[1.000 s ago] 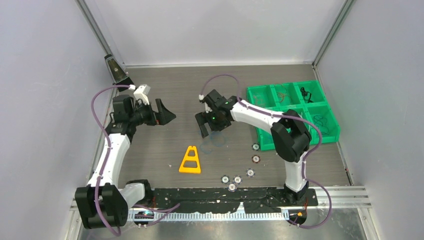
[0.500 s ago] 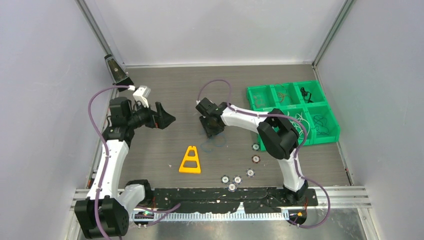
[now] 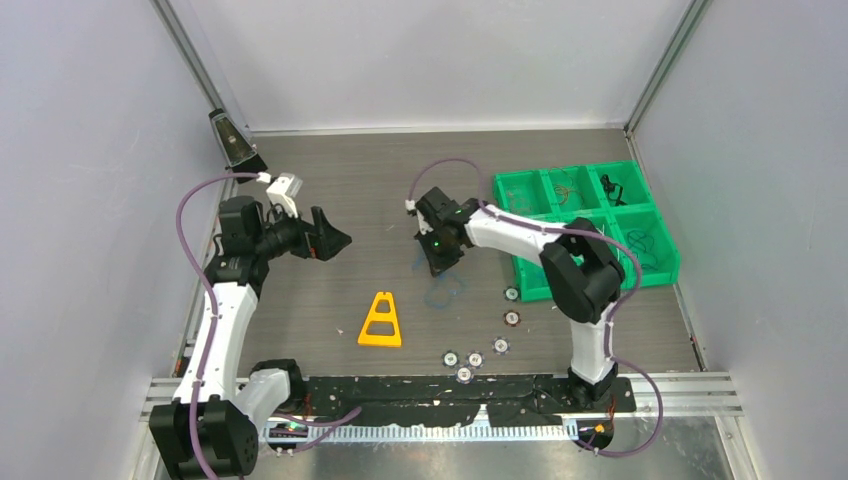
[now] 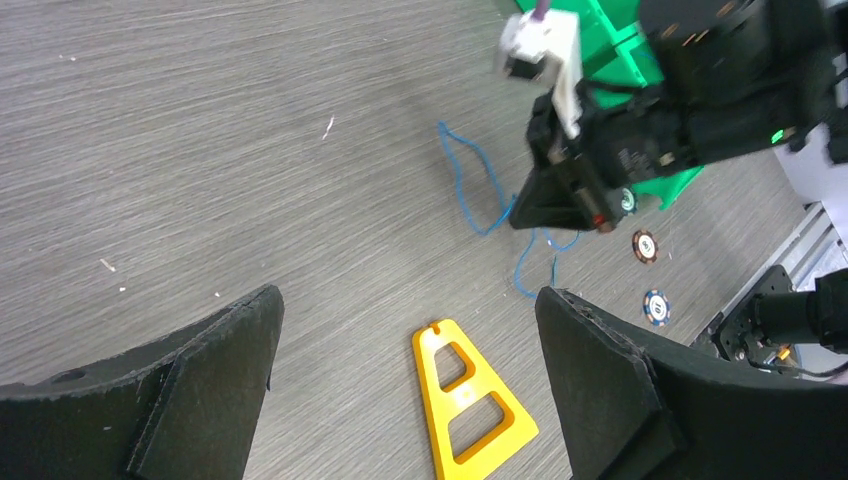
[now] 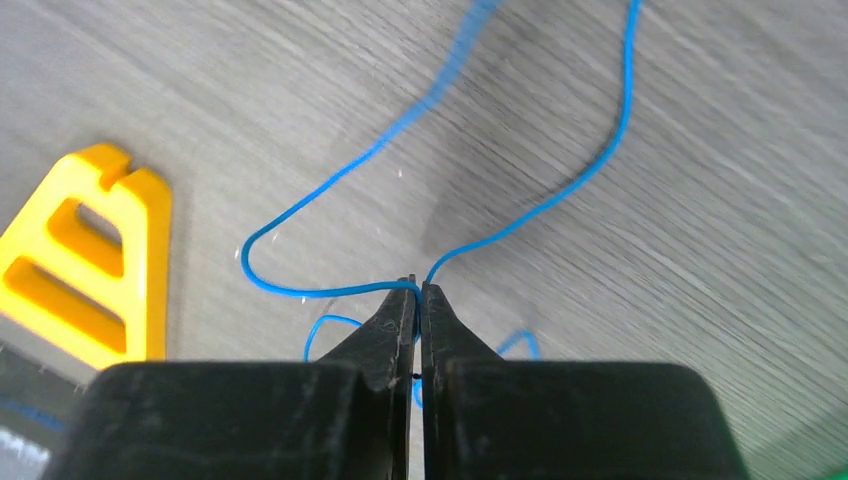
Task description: Untangle the cables
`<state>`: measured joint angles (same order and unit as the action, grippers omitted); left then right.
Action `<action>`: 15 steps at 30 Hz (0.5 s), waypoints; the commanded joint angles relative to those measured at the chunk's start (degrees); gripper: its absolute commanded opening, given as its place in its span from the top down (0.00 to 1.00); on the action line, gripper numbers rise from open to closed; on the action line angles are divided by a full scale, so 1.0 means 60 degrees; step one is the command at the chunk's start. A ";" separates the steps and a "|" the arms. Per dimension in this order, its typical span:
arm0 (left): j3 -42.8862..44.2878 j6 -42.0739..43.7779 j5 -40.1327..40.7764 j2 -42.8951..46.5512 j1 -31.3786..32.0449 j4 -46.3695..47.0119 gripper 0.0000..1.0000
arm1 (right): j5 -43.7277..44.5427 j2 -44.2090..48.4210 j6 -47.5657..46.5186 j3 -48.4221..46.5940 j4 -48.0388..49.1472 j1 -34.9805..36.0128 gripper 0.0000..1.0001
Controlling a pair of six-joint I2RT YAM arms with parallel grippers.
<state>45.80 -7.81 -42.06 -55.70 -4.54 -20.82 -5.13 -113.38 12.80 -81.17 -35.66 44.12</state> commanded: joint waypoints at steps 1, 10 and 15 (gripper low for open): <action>0.0129 0.0289 -0.0761 0.0089 -0.0003 0.0471 0.00 | -0.1545 0.2397 -0.1248 0.0195 0.0640 -0.0385 0.95; 0.0538 0.1772 -0.0785 0.1112 0.2349 0.2134 0.00 | -0.4430 0.4374 -0.2059 -0.0186 0.0511 -0.1163 0.95; 0.0691 0.3533 -0.0088 0.0950 0.4321 0.3004 0.00 | -0.5535 0.4929 -0.2976 -0.0456 -0.0202 -0.1199 0.94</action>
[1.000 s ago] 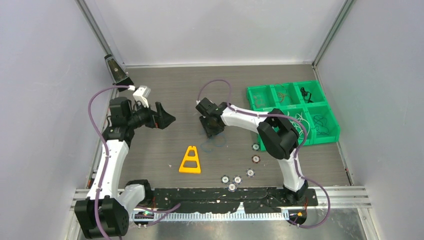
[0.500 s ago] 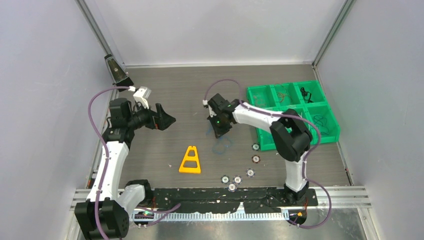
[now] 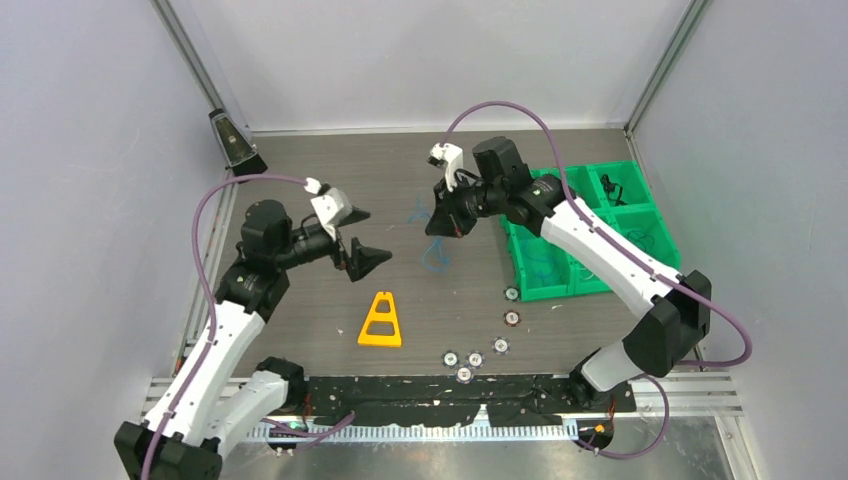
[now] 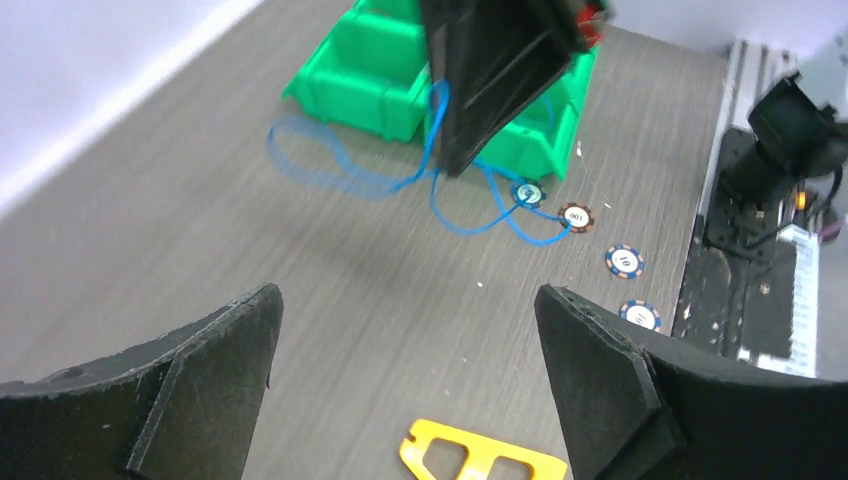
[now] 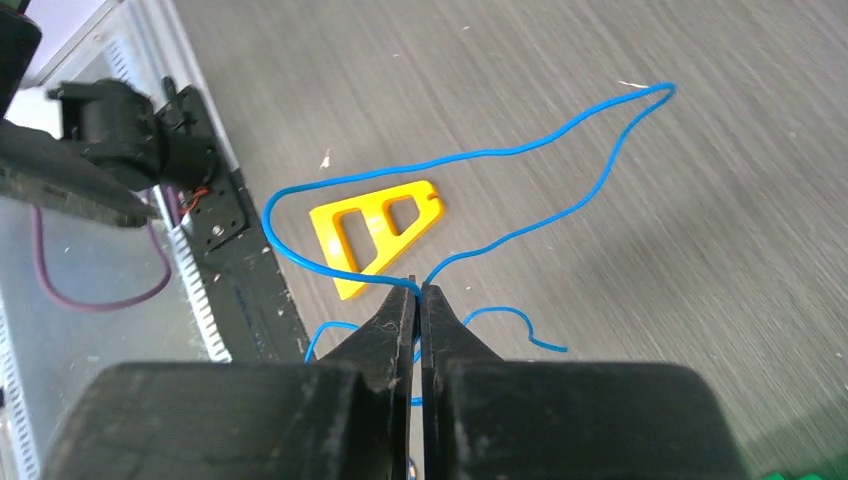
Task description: Untangle the cables
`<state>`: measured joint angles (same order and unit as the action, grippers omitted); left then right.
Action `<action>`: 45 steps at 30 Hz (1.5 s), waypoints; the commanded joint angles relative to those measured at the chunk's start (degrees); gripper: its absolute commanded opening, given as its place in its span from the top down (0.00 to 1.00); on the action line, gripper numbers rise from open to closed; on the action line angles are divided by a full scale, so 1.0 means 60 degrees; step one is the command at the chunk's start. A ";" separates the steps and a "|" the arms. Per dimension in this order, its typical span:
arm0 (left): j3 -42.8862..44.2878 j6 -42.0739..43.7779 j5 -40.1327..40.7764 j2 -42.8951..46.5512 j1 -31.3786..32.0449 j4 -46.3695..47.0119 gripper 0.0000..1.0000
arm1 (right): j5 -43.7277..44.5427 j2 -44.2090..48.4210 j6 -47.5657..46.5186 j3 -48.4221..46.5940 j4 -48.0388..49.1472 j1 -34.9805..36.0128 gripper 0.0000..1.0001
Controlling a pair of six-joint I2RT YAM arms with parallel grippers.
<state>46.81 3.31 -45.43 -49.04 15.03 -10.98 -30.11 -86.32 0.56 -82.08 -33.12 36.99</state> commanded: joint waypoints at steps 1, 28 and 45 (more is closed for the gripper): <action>0.0588 0.1770 0.0530 -0.0386 0.1276 0.1439 0.00 | -0.1575 0.0663 -0.1020 -0.0307 -0.0670 -0.0012 0.95; 0.0501 -0.1322 -0.0142 -0.2952 0.1936 0.2343 0.09 | -0.0900 0.2285 -0.1296 0.1784 -0.5725 -0.7362 0.94; 0.1074 -0.1038 0.0122 -0.3180 0.1934 0.1224 0.08 | -0.0989 -0.2556 -0.2122 -0.0894 -0.4130 -0.7498 0.95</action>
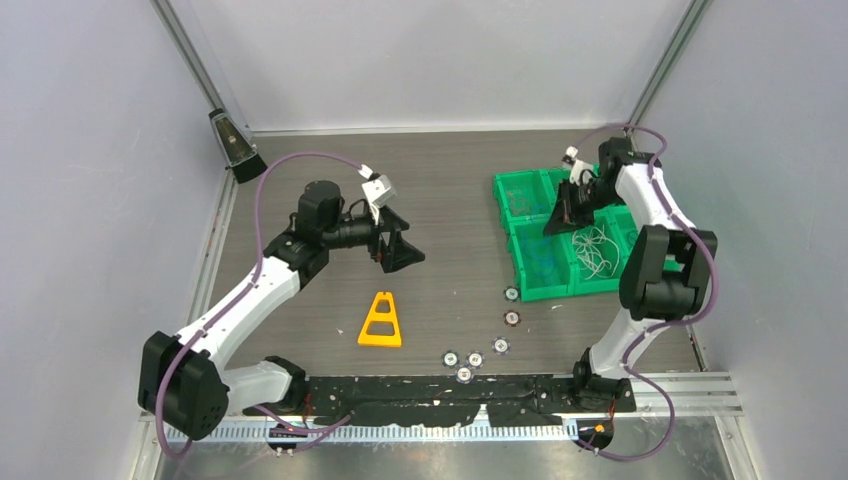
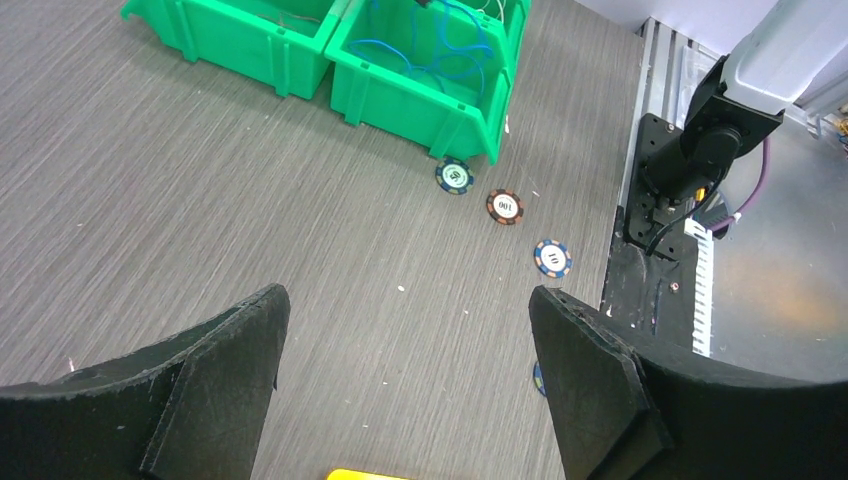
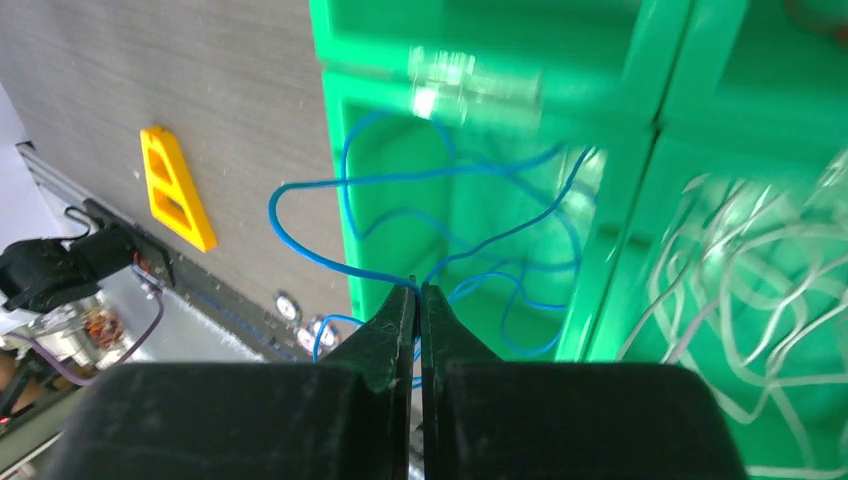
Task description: Untangle the cables
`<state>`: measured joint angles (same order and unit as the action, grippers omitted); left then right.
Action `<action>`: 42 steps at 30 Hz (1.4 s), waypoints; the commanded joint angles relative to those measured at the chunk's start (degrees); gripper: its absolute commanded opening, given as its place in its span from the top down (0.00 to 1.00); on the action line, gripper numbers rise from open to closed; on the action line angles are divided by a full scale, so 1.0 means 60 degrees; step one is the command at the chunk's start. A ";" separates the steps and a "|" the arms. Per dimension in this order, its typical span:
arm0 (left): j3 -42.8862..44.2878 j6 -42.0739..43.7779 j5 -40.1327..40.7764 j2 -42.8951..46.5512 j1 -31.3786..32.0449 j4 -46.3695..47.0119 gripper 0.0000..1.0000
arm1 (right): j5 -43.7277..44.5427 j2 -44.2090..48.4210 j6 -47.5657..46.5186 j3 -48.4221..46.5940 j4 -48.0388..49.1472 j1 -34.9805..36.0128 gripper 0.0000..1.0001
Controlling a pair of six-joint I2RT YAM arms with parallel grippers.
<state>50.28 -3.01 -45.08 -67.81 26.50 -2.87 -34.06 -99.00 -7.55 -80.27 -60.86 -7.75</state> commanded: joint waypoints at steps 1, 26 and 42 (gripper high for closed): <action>0.0520 0.0048 0.0082 -0.0071 0.0022 -0.0179 0.08 | -0.0431 -0.0590 -0.0891 -0.1299 0.0703 -0.0034 0.94; 0.0522 0.0409 0.0429 0.0198 -0.0005 -0.0810 0.08 | 0.3427 0.1534 -0.5446 0.3201 0.4642 0.1902 0.95; 0.0396 0.1002 0.1337 0.1183 -0.0094 -0.1658 0.00 | 0.3085 0.2551 -0.3845 0.1073 0.2062 0.2227 0.28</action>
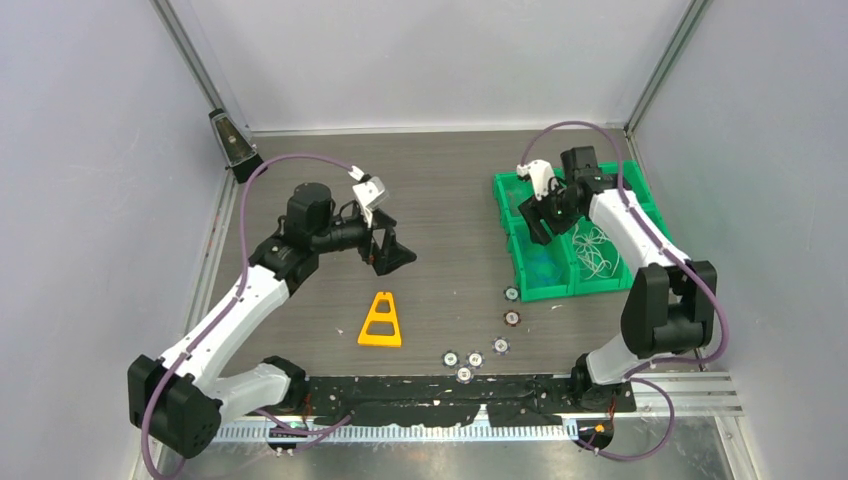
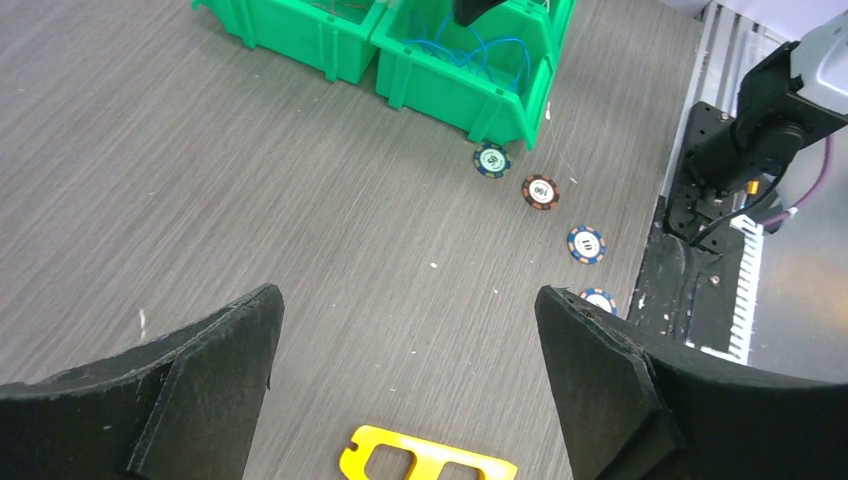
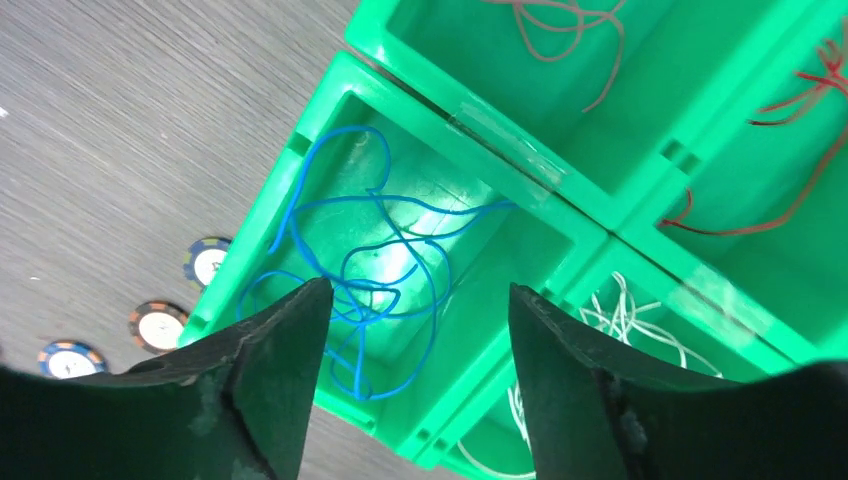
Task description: Untangle the cables
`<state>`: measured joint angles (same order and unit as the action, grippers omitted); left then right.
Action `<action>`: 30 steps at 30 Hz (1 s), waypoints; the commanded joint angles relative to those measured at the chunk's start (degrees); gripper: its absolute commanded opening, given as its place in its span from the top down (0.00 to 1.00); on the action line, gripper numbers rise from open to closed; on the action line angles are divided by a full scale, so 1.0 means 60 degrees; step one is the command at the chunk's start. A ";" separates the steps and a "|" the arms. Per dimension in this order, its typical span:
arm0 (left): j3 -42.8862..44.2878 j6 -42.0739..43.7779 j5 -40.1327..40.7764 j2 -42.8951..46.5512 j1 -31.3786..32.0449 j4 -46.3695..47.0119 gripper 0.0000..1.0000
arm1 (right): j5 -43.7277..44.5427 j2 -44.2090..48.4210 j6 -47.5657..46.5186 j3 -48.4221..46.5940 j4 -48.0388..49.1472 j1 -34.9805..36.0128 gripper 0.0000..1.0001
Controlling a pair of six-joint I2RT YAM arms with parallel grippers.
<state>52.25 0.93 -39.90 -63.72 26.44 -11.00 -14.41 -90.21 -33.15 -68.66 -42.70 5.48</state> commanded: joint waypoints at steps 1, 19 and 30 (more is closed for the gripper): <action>0.0116 0.0411 0.0528 0.0548 -0.0105 -0.0502 0.00 | -0.0183 0.1191 0.0520 -0.0956 -0.1092 0.0017 0.25; 0.4682 0.0729 0.2644 -0.1923 -0.2271 -0.8340 0.01 | -0.1441 0.2068 0.4102 -0.3435 0.0191 0.0198 0.05; 0.2509 0.0241 0.2985 -0.0957 -0.4663 -0.7961 0.00 | -0.0728 0.1335 0.4135 -0.1139 0.2004 0.2273 0.05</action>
<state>70.78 3.44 -24.53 -74.28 -0.84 -58.06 -20.14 -81.58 -10.66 -77.49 -36.84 17.63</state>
